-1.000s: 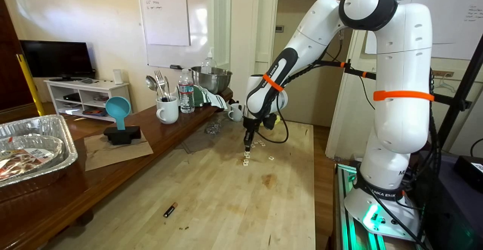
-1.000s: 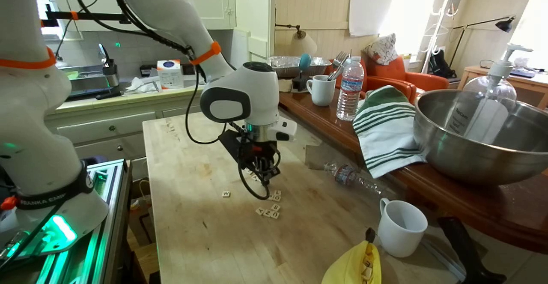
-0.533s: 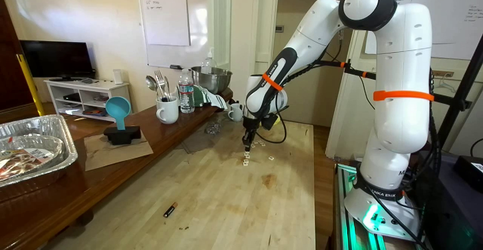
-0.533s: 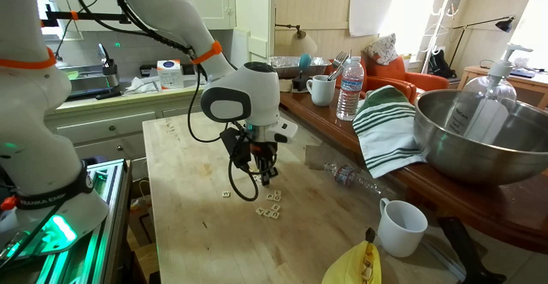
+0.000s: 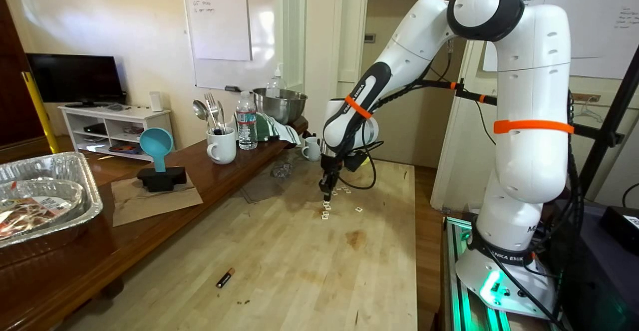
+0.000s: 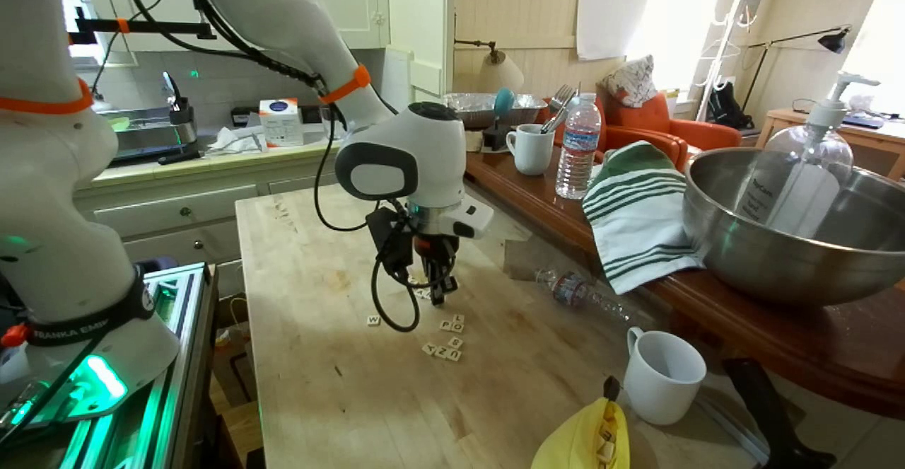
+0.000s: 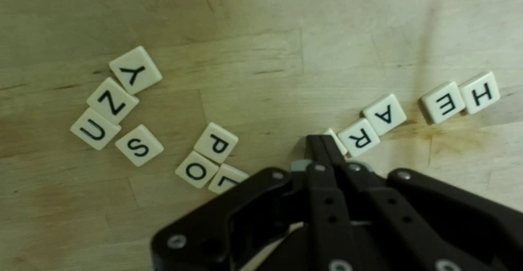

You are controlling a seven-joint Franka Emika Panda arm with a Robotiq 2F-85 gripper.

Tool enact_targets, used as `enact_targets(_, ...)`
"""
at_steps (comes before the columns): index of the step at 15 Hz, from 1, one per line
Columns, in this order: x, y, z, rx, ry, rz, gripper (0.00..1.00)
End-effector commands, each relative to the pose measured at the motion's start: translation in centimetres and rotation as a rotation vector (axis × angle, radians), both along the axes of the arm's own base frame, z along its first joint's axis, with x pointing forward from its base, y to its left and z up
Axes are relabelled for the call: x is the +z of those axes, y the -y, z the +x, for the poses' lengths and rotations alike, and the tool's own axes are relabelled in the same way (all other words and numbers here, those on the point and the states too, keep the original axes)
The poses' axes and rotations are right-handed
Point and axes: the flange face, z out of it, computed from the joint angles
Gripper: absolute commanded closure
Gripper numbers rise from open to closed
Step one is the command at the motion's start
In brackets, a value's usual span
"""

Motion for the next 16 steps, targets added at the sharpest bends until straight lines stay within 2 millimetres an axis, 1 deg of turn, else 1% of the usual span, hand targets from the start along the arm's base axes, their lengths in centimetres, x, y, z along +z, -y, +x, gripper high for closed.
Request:
enact_targets(1,-1.4,-0.7,0.1,-0.025,-0.051,0.03,1.0)
enact_targets(7,-1.4,-0.8,0.0,-0.037,-0.061,0.036,1.0)
enact_targets(11,-0.2,-0.7,-0.4,-0.04,-0.035,0.033,1.0)
enact_targets(16,1.1,-1.6,-1.2,-0.017,-0.004,0.029,1.0)
